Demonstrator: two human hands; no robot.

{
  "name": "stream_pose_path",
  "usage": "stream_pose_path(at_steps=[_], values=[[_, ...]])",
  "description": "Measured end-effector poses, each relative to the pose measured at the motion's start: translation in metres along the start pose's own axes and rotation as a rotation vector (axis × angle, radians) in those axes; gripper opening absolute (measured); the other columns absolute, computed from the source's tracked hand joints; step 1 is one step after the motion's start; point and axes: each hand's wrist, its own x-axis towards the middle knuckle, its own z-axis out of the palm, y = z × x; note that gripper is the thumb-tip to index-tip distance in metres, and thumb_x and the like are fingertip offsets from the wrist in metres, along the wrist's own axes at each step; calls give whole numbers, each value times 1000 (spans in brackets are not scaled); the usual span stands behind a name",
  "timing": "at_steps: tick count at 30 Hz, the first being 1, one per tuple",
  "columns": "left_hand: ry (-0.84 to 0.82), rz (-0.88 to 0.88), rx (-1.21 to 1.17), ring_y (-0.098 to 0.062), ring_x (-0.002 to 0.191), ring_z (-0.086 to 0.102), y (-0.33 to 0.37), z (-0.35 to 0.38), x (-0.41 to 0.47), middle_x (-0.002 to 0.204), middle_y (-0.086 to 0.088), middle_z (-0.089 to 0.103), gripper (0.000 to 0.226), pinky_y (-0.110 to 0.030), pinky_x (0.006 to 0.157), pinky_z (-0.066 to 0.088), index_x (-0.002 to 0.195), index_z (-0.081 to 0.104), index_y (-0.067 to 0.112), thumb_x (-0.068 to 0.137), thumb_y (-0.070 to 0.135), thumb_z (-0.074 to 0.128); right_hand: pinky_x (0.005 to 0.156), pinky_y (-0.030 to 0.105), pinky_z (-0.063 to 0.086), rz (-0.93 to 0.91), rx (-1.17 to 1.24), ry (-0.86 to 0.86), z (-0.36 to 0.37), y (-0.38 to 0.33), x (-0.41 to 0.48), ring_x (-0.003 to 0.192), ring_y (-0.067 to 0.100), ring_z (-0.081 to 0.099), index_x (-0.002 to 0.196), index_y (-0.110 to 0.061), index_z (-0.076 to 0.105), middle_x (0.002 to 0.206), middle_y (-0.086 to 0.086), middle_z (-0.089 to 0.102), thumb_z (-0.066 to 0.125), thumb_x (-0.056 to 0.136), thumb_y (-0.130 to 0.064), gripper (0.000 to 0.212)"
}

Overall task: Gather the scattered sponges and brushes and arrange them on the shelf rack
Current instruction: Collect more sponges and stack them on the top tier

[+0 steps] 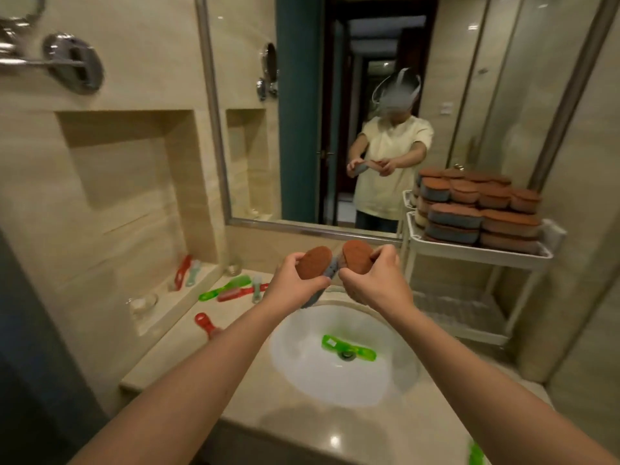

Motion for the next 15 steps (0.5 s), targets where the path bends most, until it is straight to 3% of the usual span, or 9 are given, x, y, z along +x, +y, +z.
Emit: stream_pose_path(at_steps=[2,5,10,15], values=[[-51,33,-11,-15,102,57,20,26,16,118,5,55,68,-33,85,52,119,43,33,64,39,82,78,42,52,3,0,35,-25,14,21,88,22,57,98,-23,36,104,-1,46,65,60,-56,58],[-131,100,-33,-14,103,55,48,63,40,118,7,52,69,-26,78,48,121,43,33,65,40,82,78,44,52,25,-56,69,-61,31,51,90,23,55,102,-21,35,106,1,45,65,62,-56,60],[-176,197,43,-11,97,52,90,121,74,118,3,42,74,-30,83,47,126,45,33,63,46,80,78,41,50,53,-108,129,-113,61,95,91,23,53,104,-19,36,109,2,41,66,63,-55,63],[-216,298,79,-5,90,46,129,166,102,116,3,34,75,-25,85,42,132,45,33,65,45,77,69,37,46,68,-176,193,-154,88,132,88,20,50,103,-22,34,107,-1,38,64,63,-58,62]])
